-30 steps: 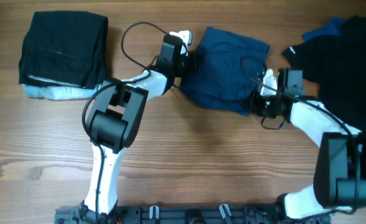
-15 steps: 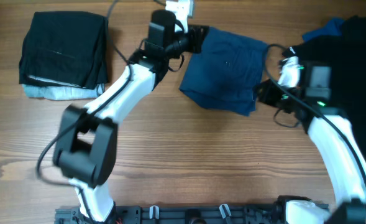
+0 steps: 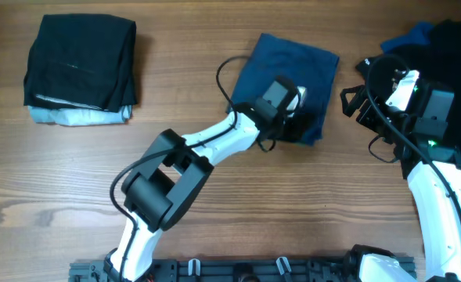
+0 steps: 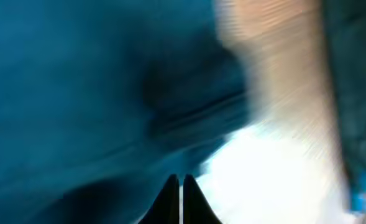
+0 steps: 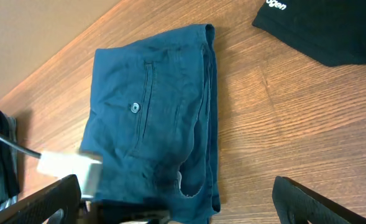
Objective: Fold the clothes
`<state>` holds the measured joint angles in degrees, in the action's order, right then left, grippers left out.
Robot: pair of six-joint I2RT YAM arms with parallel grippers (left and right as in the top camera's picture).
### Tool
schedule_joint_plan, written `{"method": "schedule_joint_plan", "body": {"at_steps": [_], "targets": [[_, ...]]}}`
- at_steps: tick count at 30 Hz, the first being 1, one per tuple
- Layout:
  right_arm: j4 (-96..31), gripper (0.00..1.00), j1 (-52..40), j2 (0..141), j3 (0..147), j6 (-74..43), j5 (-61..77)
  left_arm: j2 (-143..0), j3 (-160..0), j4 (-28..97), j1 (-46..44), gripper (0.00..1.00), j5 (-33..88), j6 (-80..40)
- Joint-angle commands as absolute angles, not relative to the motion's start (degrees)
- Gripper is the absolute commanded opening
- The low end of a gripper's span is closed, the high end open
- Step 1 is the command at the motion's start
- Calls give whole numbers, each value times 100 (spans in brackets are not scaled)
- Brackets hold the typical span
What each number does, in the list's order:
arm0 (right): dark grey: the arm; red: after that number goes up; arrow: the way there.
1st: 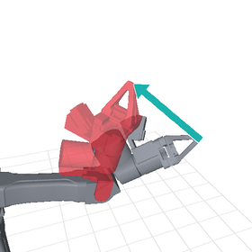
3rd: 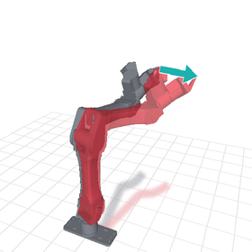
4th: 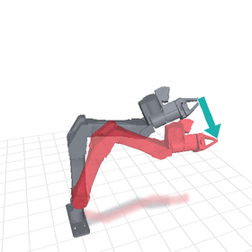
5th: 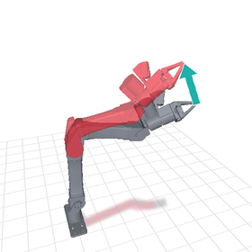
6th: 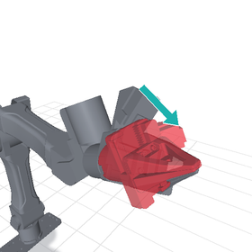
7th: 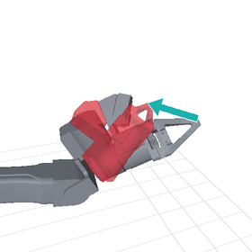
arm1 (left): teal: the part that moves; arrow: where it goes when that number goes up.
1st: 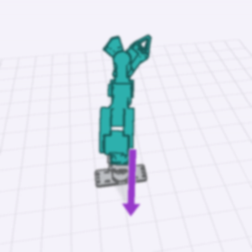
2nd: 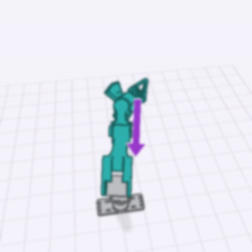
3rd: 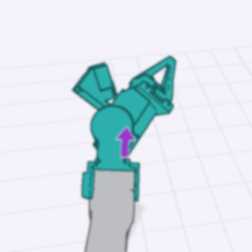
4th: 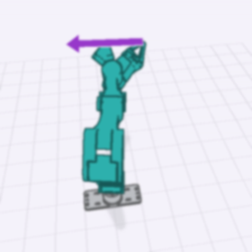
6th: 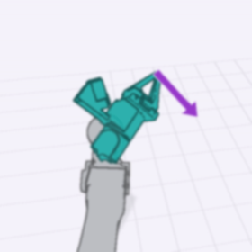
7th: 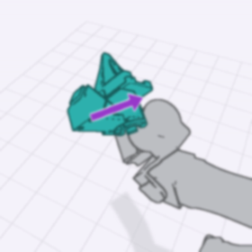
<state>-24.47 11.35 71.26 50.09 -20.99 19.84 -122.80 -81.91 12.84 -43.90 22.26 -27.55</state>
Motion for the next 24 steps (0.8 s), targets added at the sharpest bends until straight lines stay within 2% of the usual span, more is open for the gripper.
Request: {"method": "schedule_joint_plan", "body": {"at_steps": [1, 6, 11, 16, 20, 24], "targets": [[-2449, 100, 1149, 7179, 5068, -2139, 1883, -12569, -8160, 1756, -4324, 4, 1057, -2766], [-2447, 99, 1149, 7179, 5068, -2139, 1881, -12626, -8162, 2392, -4281, 4, 1455, -2751], [-2449, 99, 1149, 7179, 5068, -2139, 1881, -11406, -8162, 2871, -4226, 4, 1424, -2751], [-2449, 99, 1149, 7179, 5068, -2139, 1881, -10927, -8160, 1441, -4226, 4, 1234, -2751], [-2449, 99, 1149, 7179, 5068, -2139, 1881, -11738, -8160, 121, -4222, 4, 1310, -3452], [-2449, 100, 1149, 7179, 5068, -2139, 1881, -12724, -8162, -1249, -4226, 4, 2331, -4034]]}}
